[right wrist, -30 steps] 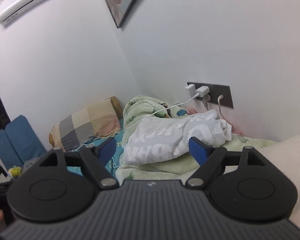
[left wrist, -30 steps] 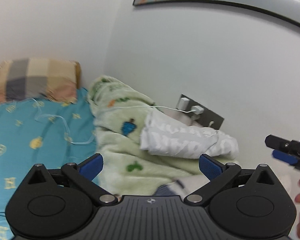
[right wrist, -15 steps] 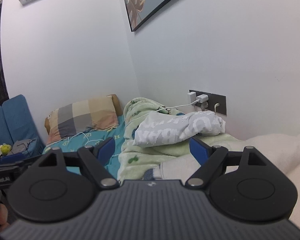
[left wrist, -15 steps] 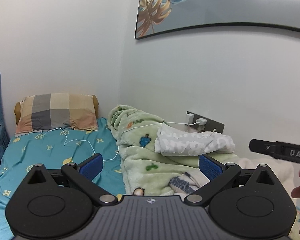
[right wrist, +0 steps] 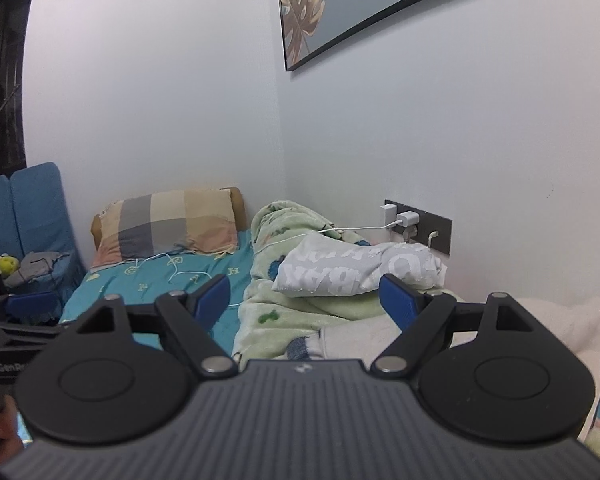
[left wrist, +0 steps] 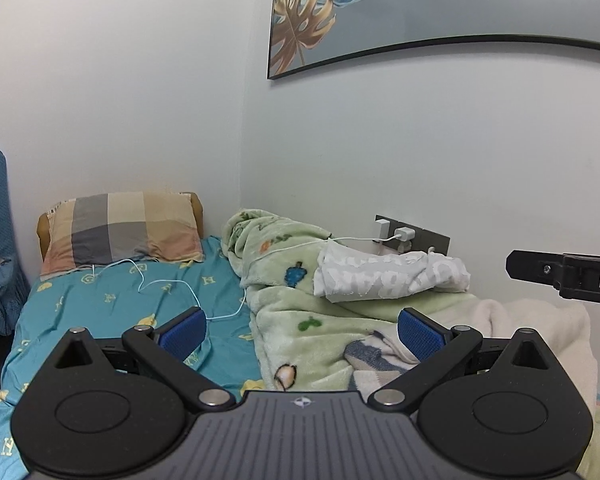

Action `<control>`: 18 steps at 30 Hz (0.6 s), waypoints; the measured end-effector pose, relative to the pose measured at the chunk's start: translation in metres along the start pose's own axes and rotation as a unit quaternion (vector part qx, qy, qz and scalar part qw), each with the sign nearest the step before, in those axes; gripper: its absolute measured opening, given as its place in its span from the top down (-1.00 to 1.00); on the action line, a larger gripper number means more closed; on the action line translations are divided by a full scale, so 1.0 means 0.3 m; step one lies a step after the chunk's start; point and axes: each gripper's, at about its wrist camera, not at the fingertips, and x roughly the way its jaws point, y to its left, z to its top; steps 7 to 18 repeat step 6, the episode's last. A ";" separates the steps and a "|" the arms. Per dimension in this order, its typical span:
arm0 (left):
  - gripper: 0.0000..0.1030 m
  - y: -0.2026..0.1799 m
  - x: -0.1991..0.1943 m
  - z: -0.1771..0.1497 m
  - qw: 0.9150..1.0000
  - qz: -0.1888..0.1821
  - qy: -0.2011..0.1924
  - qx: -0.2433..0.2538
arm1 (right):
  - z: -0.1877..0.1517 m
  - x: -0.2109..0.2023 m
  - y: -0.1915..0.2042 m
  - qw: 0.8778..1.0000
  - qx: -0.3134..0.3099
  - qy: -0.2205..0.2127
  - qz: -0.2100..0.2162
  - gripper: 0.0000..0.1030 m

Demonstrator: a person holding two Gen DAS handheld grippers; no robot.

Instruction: Fold clothes

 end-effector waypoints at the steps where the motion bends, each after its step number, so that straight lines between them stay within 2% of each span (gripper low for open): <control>1: -1.00 0.003 0.005 -0.002 1.000 -0.001 0.002 -0.001 | -0.004 0.004 -0.002 1.000 0.000 0.002 -0.003 -0.62; 6: -1.00 0.016 0.001 -0.012 1.000 -0.006 0.003 -0.003 | -0.022 0.021 -0.006 1.000 0.005 0.011 -0.016 -0.61; 18: -1.00 0.016 0.001 -0.012 1.000 -0.006 0.003 -0.003 | -0.022 0.021 -0.006 1.000 0.005 0.011 -0.016 -0.61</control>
